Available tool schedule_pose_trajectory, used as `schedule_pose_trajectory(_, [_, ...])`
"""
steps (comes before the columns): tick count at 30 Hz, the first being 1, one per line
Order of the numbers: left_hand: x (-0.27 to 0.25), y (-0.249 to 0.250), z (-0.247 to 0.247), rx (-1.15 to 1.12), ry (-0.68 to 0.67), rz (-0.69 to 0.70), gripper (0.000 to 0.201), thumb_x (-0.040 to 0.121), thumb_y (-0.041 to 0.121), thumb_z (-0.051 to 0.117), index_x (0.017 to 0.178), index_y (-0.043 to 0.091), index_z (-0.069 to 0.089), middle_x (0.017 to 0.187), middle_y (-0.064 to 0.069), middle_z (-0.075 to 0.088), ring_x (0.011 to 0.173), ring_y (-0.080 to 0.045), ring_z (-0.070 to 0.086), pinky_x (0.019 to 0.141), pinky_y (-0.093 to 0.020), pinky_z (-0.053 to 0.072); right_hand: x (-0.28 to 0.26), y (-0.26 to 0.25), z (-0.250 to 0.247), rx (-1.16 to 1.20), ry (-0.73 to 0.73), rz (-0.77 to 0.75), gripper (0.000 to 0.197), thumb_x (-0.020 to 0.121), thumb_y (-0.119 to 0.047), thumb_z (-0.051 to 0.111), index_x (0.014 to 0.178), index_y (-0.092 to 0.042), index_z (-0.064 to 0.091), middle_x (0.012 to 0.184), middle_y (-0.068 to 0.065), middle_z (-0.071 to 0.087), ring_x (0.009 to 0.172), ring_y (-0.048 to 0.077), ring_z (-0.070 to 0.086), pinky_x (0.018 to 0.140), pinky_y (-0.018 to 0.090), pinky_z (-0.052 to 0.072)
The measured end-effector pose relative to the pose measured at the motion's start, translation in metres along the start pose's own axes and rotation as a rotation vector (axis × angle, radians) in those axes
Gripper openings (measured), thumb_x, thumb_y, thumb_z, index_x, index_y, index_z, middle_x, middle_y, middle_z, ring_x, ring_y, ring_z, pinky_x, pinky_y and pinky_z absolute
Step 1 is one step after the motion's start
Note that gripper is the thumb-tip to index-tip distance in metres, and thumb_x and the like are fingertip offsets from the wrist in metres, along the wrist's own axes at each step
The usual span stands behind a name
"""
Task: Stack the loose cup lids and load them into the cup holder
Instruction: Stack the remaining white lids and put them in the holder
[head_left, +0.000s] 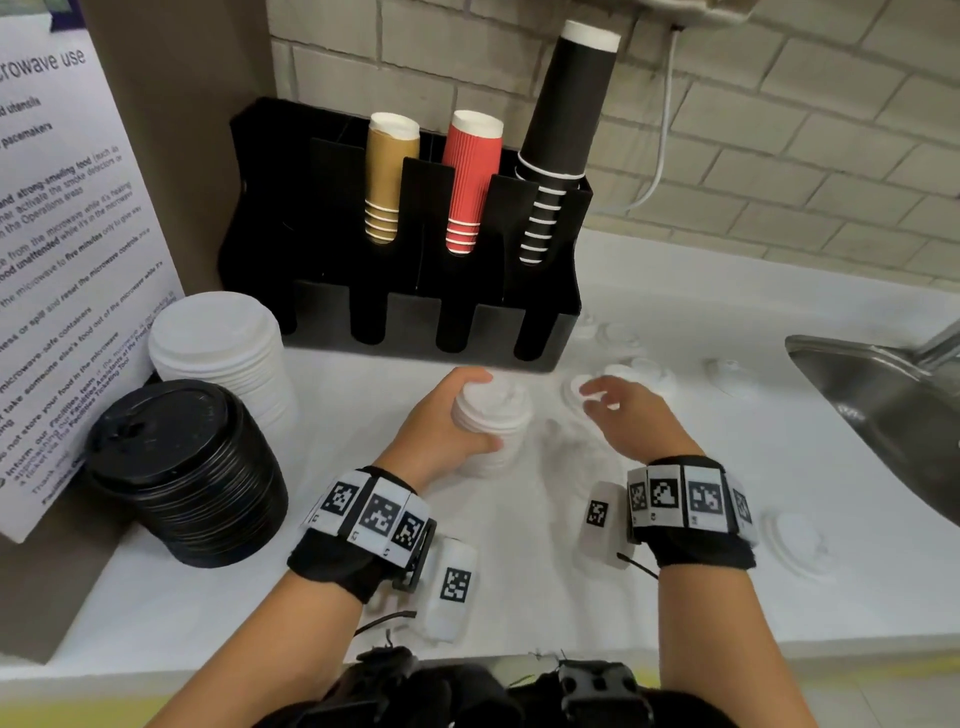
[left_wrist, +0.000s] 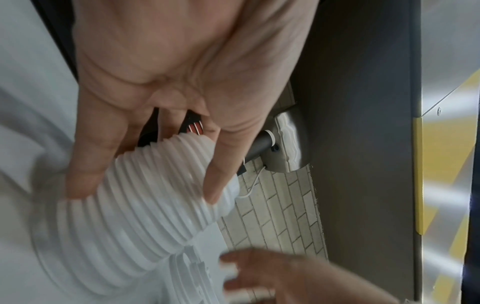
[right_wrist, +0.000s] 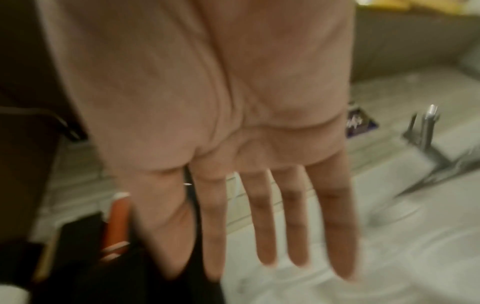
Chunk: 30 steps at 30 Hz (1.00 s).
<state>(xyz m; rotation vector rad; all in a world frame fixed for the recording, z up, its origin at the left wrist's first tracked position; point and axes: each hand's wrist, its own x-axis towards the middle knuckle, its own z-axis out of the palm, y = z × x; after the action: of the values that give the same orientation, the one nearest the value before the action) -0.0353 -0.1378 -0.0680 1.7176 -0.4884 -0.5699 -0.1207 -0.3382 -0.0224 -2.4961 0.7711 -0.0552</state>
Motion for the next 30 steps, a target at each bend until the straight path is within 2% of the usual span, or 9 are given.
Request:
schedule_pose_trajectory(3, [0.001, 0.001, 0.002, -0.026, -0.001, 0.000, 0.059, 0.076, 0.008, 0.079, 0.123, 0.031, 0.051, 0.124, 0.005, 0.053, 0.114, -0.024, 0.052, 0.097, -0.049, 0.049, -0.008, 0.016, 0.002, -0.083, -0.178, 0.166, 0.048, 0.086, -0.026, 0.068, 0.131, -0.028, 0.053, 0.133, 0.006, 0.052, 0.103, 0.016, 0.052, 0.084, 0.022, 0.034])
schedule_pose_trajectory(5, [0.001, 0.002, 0.004, -0.055, 0.003, -0.002, 0.054, 0.078, 0.012, 0.078, 0.122, 0.030, 0.052, 0.119, 0.005, 0.054, 0.111, -0.023, 0.054, 0.096, -0.049, 0.050, -0.009, 0.017, 0.004, -0.069, -0.221, 0.203, 0.063, 0.078, -0.022, 0.077, 0.134, -0.031, 0.050, 0.139, 0.005, 0.047, 0.121, 0.019, 0.049, 0.091, 0.024, 0.035])
schedule_pose_trajectory(7, [0.001, 0.003, 0.006, -0.061, -0.001, -0.002, 0.049, 0.081, 0.015, 0.076, 0.121, 0.029, 0.052, 0.119, 0.004, 0.054, 0.111, -0.024, 0.054, 0.095, -0.050, 0.050, -0.008, 0.016, 0.009, -0.089, -0.242, 0.214, 0.071, 0.073, -0.017, 0.080, 0.135, -0.032, 0.049, 0.140, 0.006, 0.046, 0.124, 0.021, 0.048, 0.095, 0.028, 0.038])
schedule_pose_trajectory(12, [0.002, 0.003, 0.008, -0.037, -0.025, 0.008, 0.048, 0.083, 0.014, 0.074, 0.121, 0.029, 0.050, 0.120, 0.001, 0.053, 0.113, -0.026, 0.053, 0.096, -0.050, 0.050, -0.004, 0.013, 0.019, -0.207, -0.275, 0.199, 0.066, 0.073, -0.012, 0.078, 0.132, -0.027, 0.052, 0.134, 0.007, 0.048, 0.123, 0.026, 0.049, 0.098, 0.034, 0.042])
schedule_pose_trajectory(17, [0.002, 0.003, 0.011, -0.054, -0.037, -0.005, 0.056, 0.081, 0.015, 0.076, 0.125, 0.033, 0.046, 0.118, 0.006, 0.052, 0.109, -0.021, 0.053, 0.093, -0.041, 0.050, -0.007, 0.014, 0.011, -0.235, -0.170, 0.211, 0.054, 0.081, -0.025, 0.068, 0.131, -0.029, 0.047, 0.131, 0.009, 0.044, 0.119, 0.031, 0.049, 0.092, 0.038, 0.045])
schedule_pose_trajectory(20, [0.002, 0.005, 0.014, -0.055, -0.044, 0.007, 0.056, 0.082, 0.012, 0.075, 0.126, 0.031, 0.046, 0.121, 0.004, 0.052, 0.109, -0.021, 0.052, 0.090, -0.039, 0.049, -0.008, 0.011, -0.005, -0.053, -0.081, 0.113, 0.056, 0.081, -0.030, 0.069, 0.131, -0.027, 0.046, 0.125, 0.007, 0.051, 0.104, 0.023, 0.052, 0.081, 0.028, 0.040])
schedule_pose_trajectory(25, [0.002, 0.010, 0.024, -0.019, -0.080, 0.052, 0.057, 0.082, 0.010, 0.075, 0.127, 0.027, 0.045, 0.113, 0.007, 0.054, 0.093, -0.009, 0.055, 0.065, -0.021, 0.042, -0.012, -0.009, -0.019, 0.307, 0.009, -0.150, 0.056, 0.068, -0.027, 0.080, 0.115, -0.032, 0.050, 0.103, -0.007, 0.059, 0.084, 0.009, 0.061, 0.060, 0.015, 0.043])
schedule_pose_trajectory(27, [0.004, 0.012, 0.029, -0.020, -0.085, 0.063, 0.059, 0.082, 0.008, 0.074, 0.130, 0.024, 0.044, 0.112, 0.007, 0.055, 0.091, -0.007, 0.054, 0.061, -0.017, 0.040, -0.011, -0.015, -0.014, 0.307, -0.008, -0.211, 0.055, 0.067, -0.026, 0.081, 0.112, -0.030, 0.050, 0.099, -0.009, 0.058, 0.079, 0.005, 0.059, 0.060, 0.014, 0.043])
schedule_pose_trajectory(30, [0.006, 0.015, 0.035, -0.035, -0.071, 0.058, 0.066, 0.081, 0.005, 0.074, 0.132, 0.025, 0.037, 0.110, 0.015, 0.052, 0.092, -0.001, 0.053, 0.060, -0.013, 0.041, -0.008, -0.018, -0.006, 0.267, -0.012, -0.244, 0.055, 0.067, -0.025, 0.082, 0.111, -0.027, 0.049, 0.100, -0.007, 0.057, 0.084, 0.011, 0.058, 0.066, 0.020, 0.047])
